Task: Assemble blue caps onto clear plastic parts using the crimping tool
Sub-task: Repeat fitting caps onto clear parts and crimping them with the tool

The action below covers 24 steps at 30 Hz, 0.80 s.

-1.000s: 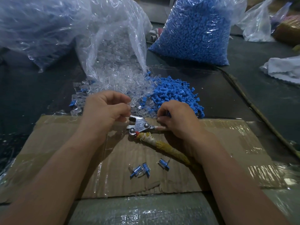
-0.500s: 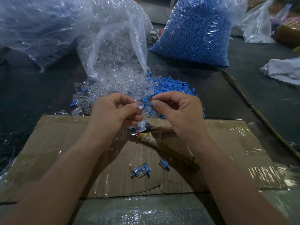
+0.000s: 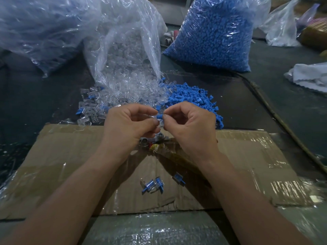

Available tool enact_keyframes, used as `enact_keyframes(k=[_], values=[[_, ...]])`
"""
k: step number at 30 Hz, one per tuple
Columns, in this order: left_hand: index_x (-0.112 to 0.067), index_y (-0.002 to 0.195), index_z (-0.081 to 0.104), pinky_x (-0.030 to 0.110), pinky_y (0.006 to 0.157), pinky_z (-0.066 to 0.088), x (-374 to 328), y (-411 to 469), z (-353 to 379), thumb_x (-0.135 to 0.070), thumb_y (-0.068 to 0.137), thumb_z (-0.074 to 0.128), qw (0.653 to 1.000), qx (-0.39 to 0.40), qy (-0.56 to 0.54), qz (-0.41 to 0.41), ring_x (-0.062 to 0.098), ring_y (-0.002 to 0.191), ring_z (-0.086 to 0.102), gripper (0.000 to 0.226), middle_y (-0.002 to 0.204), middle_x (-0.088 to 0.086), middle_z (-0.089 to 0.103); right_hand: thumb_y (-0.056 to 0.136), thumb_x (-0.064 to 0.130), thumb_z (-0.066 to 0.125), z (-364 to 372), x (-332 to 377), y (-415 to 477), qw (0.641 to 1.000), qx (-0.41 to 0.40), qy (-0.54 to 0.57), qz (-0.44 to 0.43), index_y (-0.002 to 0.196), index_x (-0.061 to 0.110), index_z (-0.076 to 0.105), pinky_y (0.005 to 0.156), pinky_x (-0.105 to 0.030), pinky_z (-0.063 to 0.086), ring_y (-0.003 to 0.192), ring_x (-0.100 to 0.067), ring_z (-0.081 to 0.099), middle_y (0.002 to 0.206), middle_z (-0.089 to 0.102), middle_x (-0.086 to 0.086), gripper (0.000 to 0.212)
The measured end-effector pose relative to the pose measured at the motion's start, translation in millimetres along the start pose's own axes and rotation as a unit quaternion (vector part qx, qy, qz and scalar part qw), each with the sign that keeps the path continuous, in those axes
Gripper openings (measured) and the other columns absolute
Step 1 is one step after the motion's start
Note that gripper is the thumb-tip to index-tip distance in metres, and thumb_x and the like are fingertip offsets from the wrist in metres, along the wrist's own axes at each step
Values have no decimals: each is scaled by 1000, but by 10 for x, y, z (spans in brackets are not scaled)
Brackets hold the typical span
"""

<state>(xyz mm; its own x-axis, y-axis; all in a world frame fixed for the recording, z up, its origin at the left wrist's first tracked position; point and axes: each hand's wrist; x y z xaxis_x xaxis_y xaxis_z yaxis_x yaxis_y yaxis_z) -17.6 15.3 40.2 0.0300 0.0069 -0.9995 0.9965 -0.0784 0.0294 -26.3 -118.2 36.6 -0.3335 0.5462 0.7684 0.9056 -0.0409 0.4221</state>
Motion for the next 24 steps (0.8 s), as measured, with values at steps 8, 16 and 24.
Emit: enact_keyframes(k=[8, 16, 24], values=[[-11, 77, 68, 30, 54, 56, 27, -11, 43, 4, 74, 67, 1000, -8, 17, 17, 12, 52, 64, 15, 62, 5, 69, 79, 9, 68, -20, -11, -7, 999, 17, -26, -15, 79, 9, 67, 59, -23, 52, 61, -6, 60, 67, 62, 7, 1], [-14, 77, 67, 21, 53, 55, 10, -4, -4, 1, 73, 66, 1000, -3, -5, 21, 12, 52, 64, 16, 62, 3, 69, 78, 9, 69, -56, -20, 29, 993, 77, 87, 30, 84, 14, 67, 67, -22, 55, 70, -8, 64, 76, 67, 4, 8], [-8, 73, 63, 17, 41, 47, -8, 18, -30, 7, 75, 63, 999, 7, -44, -1, 10, 43, 58, 15, 53, 3, 64, 74, 4, 70, -74, -4, 21, 974, 115, 190, 41, 91, 21, 68, 78, -29, 56, 82, -15, 68, 88, 70, 0, 25]])
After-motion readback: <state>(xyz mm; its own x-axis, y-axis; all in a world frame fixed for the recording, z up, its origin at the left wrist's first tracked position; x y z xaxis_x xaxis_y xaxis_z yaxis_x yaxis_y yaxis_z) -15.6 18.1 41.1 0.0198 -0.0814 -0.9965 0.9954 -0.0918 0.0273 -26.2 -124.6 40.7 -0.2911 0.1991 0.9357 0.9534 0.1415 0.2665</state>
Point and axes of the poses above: each hand's wrist, its own y-axis towards the middle knuckle, its own z-axis out of the palm, x = y × z
